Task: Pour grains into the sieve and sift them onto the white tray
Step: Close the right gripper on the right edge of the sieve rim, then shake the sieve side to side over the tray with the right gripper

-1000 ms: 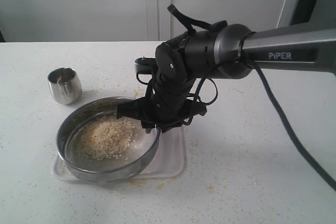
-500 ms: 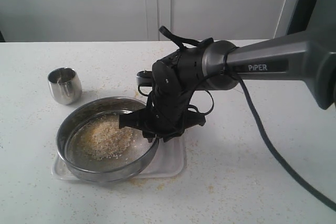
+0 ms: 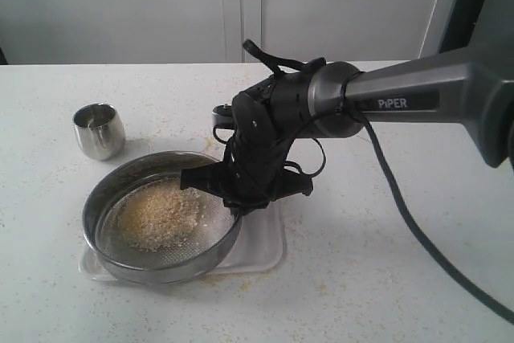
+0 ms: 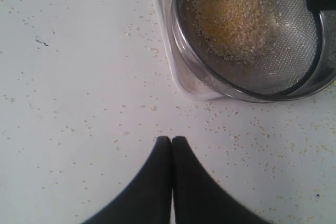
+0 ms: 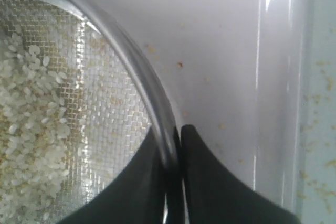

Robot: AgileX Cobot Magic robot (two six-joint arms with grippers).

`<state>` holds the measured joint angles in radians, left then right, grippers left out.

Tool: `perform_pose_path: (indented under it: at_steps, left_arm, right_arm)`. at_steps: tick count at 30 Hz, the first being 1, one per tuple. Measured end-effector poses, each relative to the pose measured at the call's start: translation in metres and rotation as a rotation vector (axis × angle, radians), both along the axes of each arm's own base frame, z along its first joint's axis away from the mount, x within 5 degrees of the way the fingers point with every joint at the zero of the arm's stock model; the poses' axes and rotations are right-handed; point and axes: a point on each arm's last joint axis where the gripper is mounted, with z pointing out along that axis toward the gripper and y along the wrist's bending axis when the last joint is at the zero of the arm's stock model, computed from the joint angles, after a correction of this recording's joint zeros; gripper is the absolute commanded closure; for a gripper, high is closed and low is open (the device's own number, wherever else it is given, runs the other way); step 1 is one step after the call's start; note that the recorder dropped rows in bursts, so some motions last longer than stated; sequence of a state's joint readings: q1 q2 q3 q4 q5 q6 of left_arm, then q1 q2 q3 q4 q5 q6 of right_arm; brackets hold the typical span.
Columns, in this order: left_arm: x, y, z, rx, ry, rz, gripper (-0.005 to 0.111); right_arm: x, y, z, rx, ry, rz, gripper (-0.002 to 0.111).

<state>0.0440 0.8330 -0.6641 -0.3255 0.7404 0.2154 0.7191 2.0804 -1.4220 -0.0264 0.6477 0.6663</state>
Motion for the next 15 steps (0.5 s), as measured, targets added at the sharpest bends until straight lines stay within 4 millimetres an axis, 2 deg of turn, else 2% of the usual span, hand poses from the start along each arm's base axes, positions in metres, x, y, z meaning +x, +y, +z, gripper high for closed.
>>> perform_pose_path:
  at_steps: [7,12,15]
  left_arm:
    - [0.0,0.0,0.0,0.0,0.0,0.0,0.107]
    - [0.0,0.0,0.0,0.0,0.0,0.0,0.107]
    - [0.0,0.0,0.0,0.0,0.0,0.0,0.107]
  right_arm:
    - [0.001,-0.006,0.01,-0.039,-0.029,0.016,0.108]
    - [0.009,-0.025,0.025,-0.111,-0.074,0.024,0.108]
    - [0.014,-0.035,0.03,-0.109,-0.07,-0.03,0.108]
